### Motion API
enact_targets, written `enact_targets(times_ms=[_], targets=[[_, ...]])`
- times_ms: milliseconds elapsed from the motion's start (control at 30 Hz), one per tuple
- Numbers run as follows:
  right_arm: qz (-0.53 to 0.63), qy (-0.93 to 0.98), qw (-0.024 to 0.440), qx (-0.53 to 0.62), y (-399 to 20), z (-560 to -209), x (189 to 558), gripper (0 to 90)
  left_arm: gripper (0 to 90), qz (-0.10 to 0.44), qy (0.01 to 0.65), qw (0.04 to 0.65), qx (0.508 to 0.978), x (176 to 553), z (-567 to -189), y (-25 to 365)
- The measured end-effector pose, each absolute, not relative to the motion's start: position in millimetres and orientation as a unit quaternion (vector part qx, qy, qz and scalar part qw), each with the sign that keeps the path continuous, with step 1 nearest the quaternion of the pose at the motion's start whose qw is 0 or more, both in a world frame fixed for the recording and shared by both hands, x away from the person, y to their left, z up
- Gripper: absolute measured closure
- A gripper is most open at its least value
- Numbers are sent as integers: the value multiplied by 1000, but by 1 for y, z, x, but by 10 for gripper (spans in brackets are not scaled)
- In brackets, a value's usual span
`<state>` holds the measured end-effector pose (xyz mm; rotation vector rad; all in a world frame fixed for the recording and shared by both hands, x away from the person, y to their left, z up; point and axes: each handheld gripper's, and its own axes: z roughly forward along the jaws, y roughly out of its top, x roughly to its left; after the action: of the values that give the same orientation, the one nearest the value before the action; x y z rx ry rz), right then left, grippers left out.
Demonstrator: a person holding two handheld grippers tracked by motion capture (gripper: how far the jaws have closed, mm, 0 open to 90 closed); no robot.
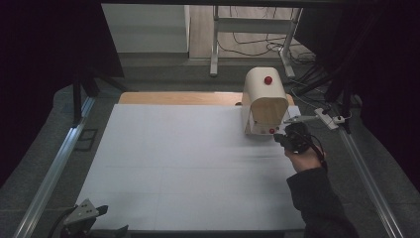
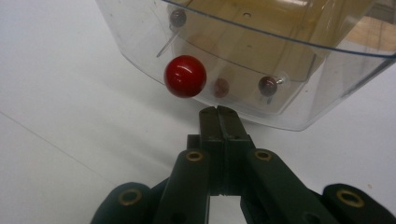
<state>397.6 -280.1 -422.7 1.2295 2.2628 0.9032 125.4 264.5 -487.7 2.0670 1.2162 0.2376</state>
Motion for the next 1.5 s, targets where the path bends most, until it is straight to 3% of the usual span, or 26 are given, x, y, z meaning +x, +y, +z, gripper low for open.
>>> enact_targets(times_ms=[1500], targets=[[345,779,198,485,-275,-431,438,891,61,93,470,352,804,126,-488,263]])
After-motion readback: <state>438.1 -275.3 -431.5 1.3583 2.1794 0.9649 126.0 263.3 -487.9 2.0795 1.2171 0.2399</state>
